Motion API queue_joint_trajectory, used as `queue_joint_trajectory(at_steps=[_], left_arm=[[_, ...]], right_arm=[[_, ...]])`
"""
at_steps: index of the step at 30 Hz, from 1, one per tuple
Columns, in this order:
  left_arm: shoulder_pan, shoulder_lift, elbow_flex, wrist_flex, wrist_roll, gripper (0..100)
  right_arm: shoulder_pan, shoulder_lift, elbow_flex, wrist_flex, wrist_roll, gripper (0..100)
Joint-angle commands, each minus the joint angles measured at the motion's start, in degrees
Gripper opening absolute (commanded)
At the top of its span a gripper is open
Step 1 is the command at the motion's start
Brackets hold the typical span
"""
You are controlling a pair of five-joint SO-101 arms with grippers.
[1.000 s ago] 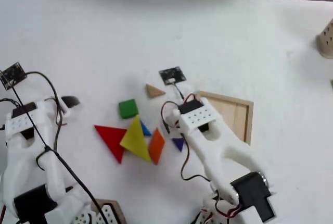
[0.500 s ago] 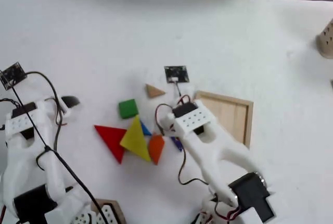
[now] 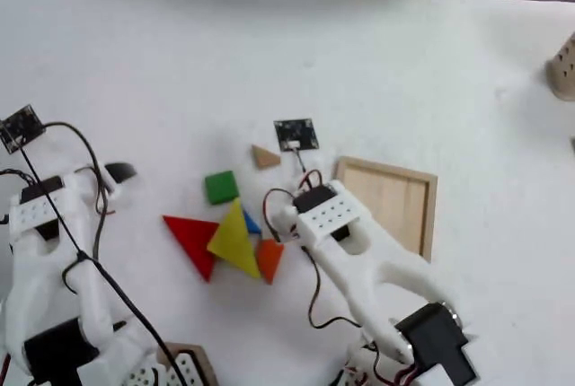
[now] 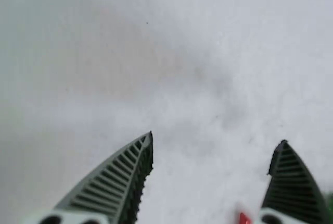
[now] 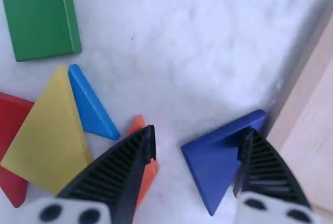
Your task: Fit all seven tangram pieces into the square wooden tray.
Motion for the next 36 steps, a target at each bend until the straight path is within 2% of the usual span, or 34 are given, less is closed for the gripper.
queue_joint_trajectory(at_steps=[1,4,13,18,21,25,31,36], left_arm=[[1.2,-2.8,-0.4,-1.3,0.4,35],[1.2,-2.8,-0.4,-1.3,0.4,35],[1.3,-2.8,0.1,-1.5,0.4,35],[1.3,-2.8,0.3,-1.5,0.4,35],[1.3,-2.8,0.3,-1.5,0.4,35],[1.3,-2.8,0.3,-1.5,0.4,35],[1.3,-2.8,0.3,-1.5,0.4,35],[1.3,-2.8,0.3,-1.5,0.4,35]], right_arm=[[1.9,-0.8,0.6,0.0,0.3,25.8],[1.8,0.1,0.5,0.3,4.4,25.8],[2.9,0.6,0.5,2.3,8.2,25.2],[7.6,0.7,0.5,2.2,9.9,13.5],[8.7,0.7,0.6,3.6,14.9,16.4],[8.6,0.7,0.5,4.1,14.4,24.8],[7.2,0.7,0.5,4.4,14.9,20.9],[2.8,0.2,-0.5,6.9,15.0,27.1]])
